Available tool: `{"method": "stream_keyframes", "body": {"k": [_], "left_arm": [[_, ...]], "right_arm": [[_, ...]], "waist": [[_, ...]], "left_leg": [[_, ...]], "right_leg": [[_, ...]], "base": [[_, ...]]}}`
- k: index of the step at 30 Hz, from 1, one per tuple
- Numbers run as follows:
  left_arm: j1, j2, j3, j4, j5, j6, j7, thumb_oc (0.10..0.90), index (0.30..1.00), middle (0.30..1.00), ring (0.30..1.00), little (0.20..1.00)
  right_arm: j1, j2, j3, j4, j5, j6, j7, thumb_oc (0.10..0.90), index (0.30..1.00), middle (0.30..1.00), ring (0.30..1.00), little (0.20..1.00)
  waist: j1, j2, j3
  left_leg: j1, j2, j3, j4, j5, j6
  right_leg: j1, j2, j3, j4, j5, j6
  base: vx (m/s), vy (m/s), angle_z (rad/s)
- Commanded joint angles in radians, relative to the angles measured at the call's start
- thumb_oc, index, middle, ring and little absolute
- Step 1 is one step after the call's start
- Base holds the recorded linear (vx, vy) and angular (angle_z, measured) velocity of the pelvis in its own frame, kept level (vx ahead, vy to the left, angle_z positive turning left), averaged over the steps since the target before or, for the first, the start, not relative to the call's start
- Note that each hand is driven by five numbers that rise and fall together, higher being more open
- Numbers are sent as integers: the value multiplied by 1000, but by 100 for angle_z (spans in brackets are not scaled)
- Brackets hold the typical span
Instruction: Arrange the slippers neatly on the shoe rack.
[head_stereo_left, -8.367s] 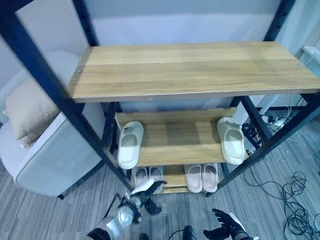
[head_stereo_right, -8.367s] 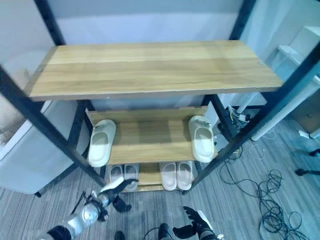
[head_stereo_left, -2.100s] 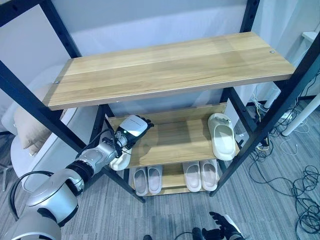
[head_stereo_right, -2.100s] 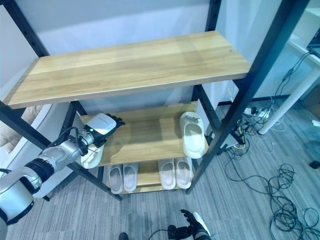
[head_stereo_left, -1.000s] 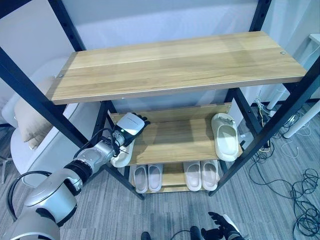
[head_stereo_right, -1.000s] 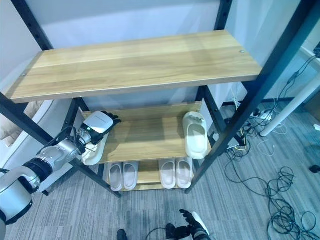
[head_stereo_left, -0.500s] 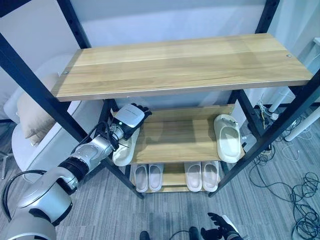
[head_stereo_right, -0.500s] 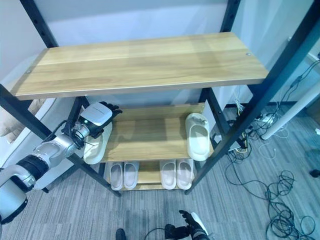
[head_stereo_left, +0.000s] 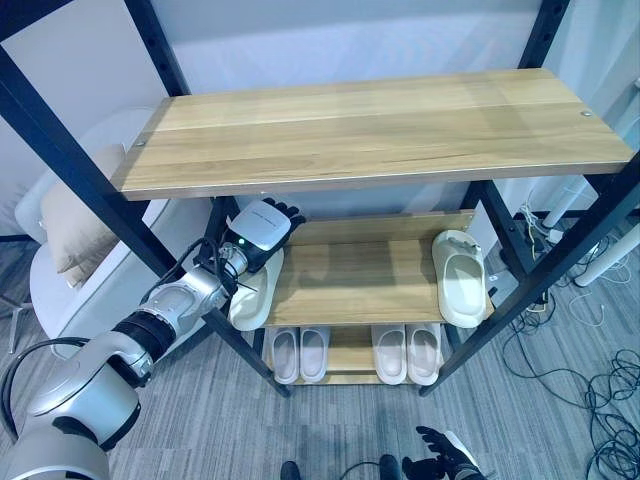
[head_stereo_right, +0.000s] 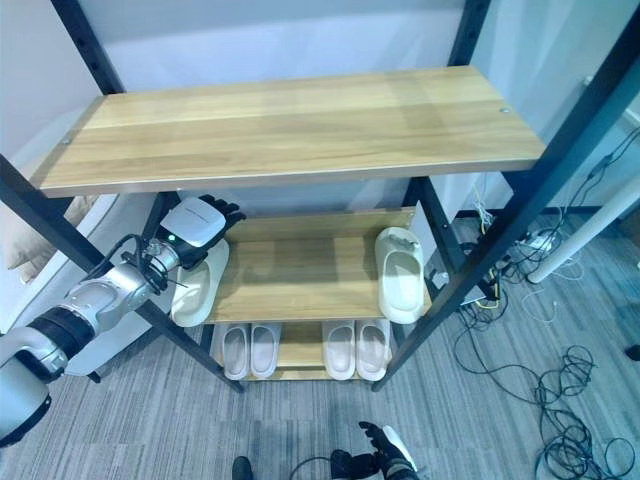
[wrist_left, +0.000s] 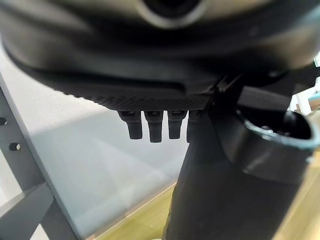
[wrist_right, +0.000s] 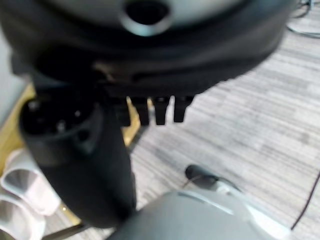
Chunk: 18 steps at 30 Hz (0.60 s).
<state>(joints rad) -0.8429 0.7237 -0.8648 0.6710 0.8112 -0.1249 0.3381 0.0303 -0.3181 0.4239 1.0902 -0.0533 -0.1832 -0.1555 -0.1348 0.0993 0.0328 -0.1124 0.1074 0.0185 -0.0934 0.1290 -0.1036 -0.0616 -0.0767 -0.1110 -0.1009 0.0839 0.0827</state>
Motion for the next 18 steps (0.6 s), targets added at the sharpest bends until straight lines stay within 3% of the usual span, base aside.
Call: {"method": "stream_keyframes", "body": {"k": [1, 18], "left_arm": [[-273, 21, 17, 156, 19, 51, 43, 800, 900, 900, 900, 900], [-240, -44, 7, 279, -55, 29, 6, 800, 900, 900, 900, 900]], "right_arm": [[33, -32, 37, 22, 2, 9, 18, 800, 900, 900, 900, 900], [22, -32, 45, 46, -4, 13, 14, 800, 900, 900, 900, 900]], "waist": [[4, 38, 2], [-4, 30, -2]], "left_leg": [[31, -26, 63, 6, -112, 12], [22, -22, 70, 6, -111, 13]], "right_leg": [[3, 1, -35, 14, -153, 54], [-9, 3, -28, 14, -147, 55]], "base": [[0, 0, 0], [0, 0, 0]]}}
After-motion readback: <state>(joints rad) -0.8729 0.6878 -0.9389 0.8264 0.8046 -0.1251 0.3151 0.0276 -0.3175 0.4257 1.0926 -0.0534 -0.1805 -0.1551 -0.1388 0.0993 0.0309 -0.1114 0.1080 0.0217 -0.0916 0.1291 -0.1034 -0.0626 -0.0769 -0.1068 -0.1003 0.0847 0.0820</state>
